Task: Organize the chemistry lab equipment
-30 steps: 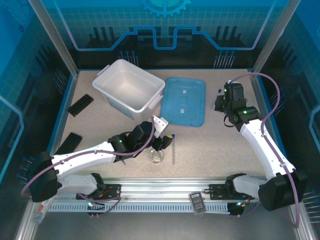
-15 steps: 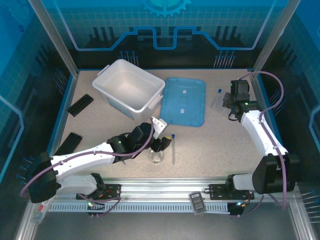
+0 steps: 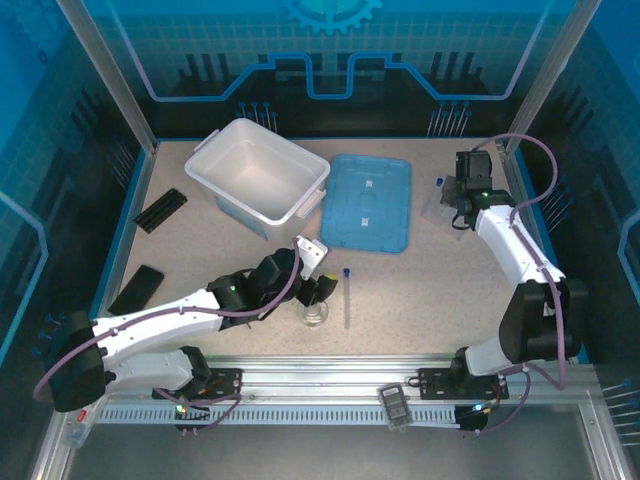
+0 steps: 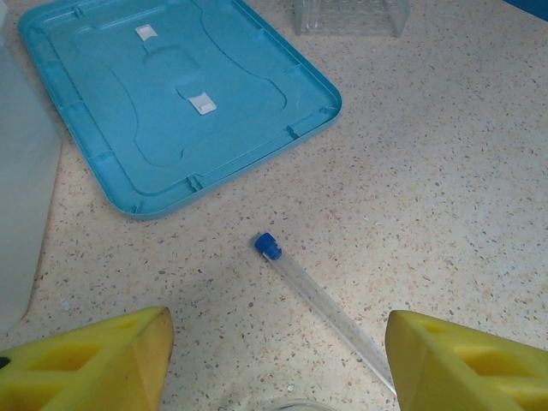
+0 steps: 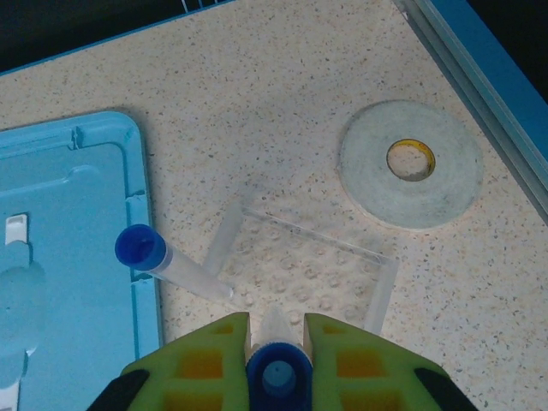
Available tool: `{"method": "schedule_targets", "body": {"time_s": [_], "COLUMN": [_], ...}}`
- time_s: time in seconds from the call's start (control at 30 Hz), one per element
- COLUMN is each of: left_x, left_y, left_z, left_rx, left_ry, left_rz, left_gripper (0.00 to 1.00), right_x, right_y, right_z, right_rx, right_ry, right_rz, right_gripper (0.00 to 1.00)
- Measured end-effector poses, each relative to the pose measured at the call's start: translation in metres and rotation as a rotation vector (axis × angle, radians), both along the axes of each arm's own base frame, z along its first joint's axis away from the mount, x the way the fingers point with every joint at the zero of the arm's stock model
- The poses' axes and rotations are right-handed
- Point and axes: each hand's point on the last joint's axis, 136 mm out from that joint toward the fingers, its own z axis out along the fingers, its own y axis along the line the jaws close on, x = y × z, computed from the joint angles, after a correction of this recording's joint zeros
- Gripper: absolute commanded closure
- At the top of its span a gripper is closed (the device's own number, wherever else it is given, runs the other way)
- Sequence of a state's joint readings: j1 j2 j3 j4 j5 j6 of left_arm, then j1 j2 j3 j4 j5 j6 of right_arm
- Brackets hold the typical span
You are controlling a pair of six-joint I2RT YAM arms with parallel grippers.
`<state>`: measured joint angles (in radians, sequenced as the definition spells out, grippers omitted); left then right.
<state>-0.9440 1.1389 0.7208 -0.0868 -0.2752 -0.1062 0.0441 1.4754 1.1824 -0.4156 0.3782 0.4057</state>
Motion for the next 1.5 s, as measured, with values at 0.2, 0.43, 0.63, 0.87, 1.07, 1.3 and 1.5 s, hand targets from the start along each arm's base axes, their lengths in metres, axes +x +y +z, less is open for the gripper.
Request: {"method": "schedule_targets", "body": {"time_s": [0.2, 0.43, 0.63, 0.87, 1.07, 1.3, 1.5], "left_x": [-0.001, -0.001, -0.002, -0.002, -0.002, -0.002, -0.003], "left_y": [0.003, 0.006, 0.008, 0.008, 0.008, 0.008, 0.009], "left_z": [0.0, 0.004, 0.002, 0.001, 0.001, 0.002, 0.003], "left_rx": [0.008, 0.005, 0.014, 0.017, 0.017, 0.014, 0.011], "left_ry": [0.001, -0.008, -0.002, 0.0, 0.0, -0.002, -0.004], "left_rz": [0.005, 0.014, 0.014, 0.014, 0.014, 0.014, 0.014], "left_gripper": [0.33, 0.33, 0.32, 0.32, 0.32, 0.32, 0.32], "right_x": [0.008, 0.013, 0.015, 0.019, 0.02, 0.022, 0.022], "right_y": [0.001, 0.003, 0.003, 0.003, 0.004, 0.004, 0.004], "right_z": [-0.01, -0.017, -0.02, -0.023, -0.025, -0.023, -0.023], "right_rx": [0.0, 0.007, 0.003, -0.001, -0.006, -0.007, -0.005], "right_ry": [0.018, 0.029, 0.036, 0.048, 0.054, 0.052, 0.052], "right_rz": [0.001, 0.008, 0.014, 0.021, 0.027, 0.03, 0.032], "right_gripper": [0.87, 0.87, 0.87, 0.85, 0.77, 0.72, 0.72]}}
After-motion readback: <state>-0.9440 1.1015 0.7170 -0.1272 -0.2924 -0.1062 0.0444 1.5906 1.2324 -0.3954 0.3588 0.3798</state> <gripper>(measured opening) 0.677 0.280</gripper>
